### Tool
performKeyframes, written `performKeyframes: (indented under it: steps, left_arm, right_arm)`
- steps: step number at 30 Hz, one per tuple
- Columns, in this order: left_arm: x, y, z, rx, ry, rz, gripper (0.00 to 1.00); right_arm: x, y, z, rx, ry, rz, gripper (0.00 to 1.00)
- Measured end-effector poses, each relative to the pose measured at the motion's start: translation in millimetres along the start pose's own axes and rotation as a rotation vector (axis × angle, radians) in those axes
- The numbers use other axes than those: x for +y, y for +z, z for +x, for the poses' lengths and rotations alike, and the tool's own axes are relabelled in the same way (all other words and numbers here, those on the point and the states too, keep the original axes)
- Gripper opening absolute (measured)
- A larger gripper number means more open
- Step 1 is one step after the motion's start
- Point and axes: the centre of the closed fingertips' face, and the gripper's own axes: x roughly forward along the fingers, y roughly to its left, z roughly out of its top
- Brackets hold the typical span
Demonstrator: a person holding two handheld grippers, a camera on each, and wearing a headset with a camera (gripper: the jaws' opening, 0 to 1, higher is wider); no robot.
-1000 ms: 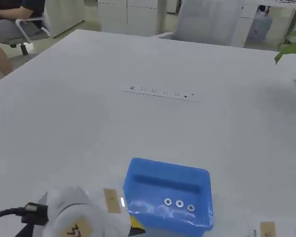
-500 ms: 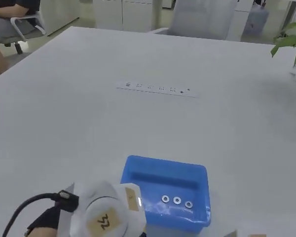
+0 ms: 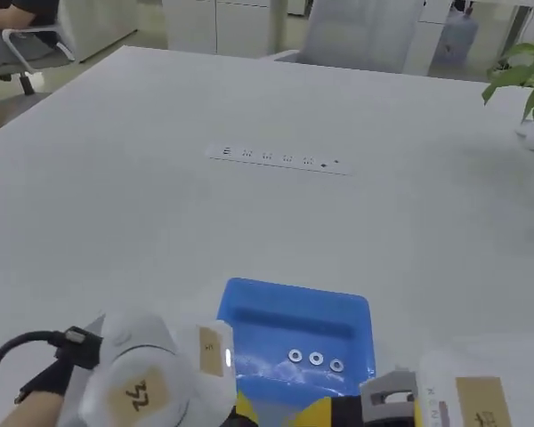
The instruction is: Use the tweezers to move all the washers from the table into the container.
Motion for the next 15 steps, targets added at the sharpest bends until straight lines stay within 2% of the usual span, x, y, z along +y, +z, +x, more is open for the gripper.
performKeyframes:
  steps: [3,6,10,11,12,15]
  left_arm:
    - [2.8,6.0,-11.6,-0.022,0.013,0.002,0.04]
    - [2.4,9.2,-18.3,-0.047,0.01,-0.001,0.03]
    - [6.6,5.6,-21.7,-0.044,0.025,0.046,0.01]
    - [8.4,4.7,-22.6,-0.049,0.024,0.041,0.01]
    - [9.0,4.3,-22.8,-0.055,0.021,0.037,0.01]
    - [9.7,4.2,-25.7,-0.068,0.024,0.051,0.0]
  right_arm:
    - [-2.6,7.9,6.1,-0.023,0.009,0.002,0.0]
    - [-6.3,13.7,11.5,-0.039,0.014,0.002,0.0]
    - [-12.8,22.4,19.7,-0.109,0.016,0.076,0.0]
    - [-12.8,22.2,21.1,-0.128,0.025,0.126,0.0]
    - [-12.8,18.7,22.4,-0.124,0.03,0.154,0.0]
    - [-13.3,-1.2,28.3,-0.081,0.027,0.217,0.02]
